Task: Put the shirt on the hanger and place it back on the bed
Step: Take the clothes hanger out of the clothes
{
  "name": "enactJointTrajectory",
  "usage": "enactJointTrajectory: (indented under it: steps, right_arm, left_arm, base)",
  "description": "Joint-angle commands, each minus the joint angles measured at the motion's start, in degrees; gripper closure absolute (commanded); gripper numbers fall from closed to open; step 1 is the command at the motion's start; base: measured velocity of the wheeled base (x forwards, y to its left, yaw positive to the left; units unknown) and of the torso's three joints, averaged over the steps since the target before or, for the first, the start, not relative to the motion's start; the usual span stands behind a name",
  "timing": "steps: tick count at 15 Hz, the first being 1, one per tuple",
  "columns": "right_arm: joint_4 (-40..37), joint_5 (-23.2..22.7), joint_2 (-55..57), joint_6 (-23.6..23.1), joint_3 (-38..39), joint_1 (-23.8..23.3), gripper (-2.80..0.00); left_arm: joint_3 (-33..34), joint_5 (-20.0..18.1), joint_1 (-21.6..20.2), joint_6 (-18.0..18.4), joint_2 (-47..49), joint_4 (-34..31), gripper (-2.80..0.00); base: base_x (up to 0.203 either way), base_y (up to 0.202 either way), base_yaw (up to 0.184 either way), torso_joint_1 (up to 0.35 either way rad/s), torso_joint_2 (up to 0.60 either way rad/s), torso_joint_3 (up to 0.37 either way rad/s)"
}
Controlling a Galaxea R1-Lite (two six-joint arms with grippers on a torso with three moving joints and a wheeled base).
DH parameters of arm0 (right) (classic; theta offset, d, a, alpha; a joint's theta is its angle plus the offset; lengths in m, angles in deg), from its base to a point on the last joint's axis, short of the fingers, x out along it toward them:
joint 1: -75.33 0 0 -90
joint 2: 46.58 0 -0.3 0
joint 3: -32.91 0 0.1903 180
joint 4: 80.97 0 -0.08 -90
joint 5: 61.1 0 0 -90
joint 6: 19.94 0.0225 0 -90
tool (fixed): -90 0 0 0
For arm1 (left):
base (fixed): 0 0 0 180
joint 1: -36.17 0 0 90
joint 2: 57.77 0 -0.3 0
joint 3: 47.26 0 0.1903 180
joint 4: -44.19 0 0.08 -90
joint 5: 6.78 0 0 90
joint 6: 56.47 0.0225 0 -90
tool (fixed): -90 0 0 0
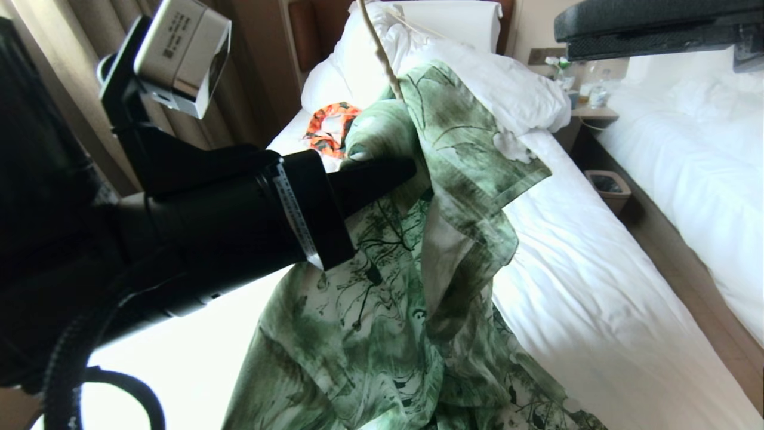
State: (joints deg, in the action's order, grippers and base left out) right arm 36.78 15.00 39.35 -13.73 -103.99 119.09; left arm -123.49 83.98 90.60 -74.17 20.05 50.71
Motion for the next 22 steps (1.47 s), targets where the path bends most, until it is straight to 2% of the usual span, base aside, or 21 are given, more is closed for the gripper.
enactJointTrajectory:
  steps: [1, 4, 8, 10, 11, 14, 16, 22]
  right_arm:
    - [-0.71, 3.05, 0.74, -5.65, 0.23, 0.21, 0.0]
    - [-0.33, 5.44, 1.42, -7.67, 0.22, 1.69, 0.0]
    - [-0.32, 12.71, 2.39, -10.83, 0.15, 5.71, 0.0]
    - [-0.79, 13.37, 2.8, -11.31, 0.22, 6.56, 0.0]
    - [-0.85, 13.46, 2.84, -11.22, 0.24, 6.95, -2.8]
    - [-0.75, 14.25, 3.55, -11.68, 0.24, 6.95, -2.8]
    - [-0.72, 14.6, 3.72, -13.59, 0.24, 6.95, -2.8]
    - [-0.13, 14.78, 6.07, -13.68, 0.33, 8.71, -2.8]
  left_arm:
    - [-0.42, 0.12, 0.74, -0.14, 1.79, 0.08, 0.0]
    - [-0.4, 0.14, 2.12, -0.14, 3.67, -0.01, 0.0]
    - [-0.73, 0.38, 4.71, -0.05, 5.85, -0.17, 0.0]
    - [-0.75, 0.38, 4.82, -0.05, 6.1, -0.19, 0.0]
    - [-0.75, 0.38, 4.73, -0.05, 6.12, -0.1, 0.0]
    - [-0.66, 0.38, 4.73, -0.05, 5.84, -0.01, 0.0]
    - [-0.57, 0.38, 4.64, -0.05, 5.63, -0.01, 0.0]
    - [-0.48, 0.27, 4.64, -0.05, 4.61, 0.08, 0.0]
  base:
    - [0.0, 0.0, 0.0, 0.0, 0.0, 0.0]
    - [0.0, 0.0, 0.0, 0.0, 0.0, 0.0]
    - [0.0, 0.0, 0.0, 0.0, 0.0, 0.0]
    - [0.0, 0.0, 0.0, 0.0, 0.0, 0.0]
    - [0.0, 0.0, 0.0, 0.0, 0.0, 0.0]
    - [0.0, 0.0, 0.0, 0.0, 0.0, 0.0]
    - [0.0, 0.0, 0.0, 0.0, 0.0, 0.0]
    - [0.0, 0.0, 0.0, 0.0, 0.0, 0.0]
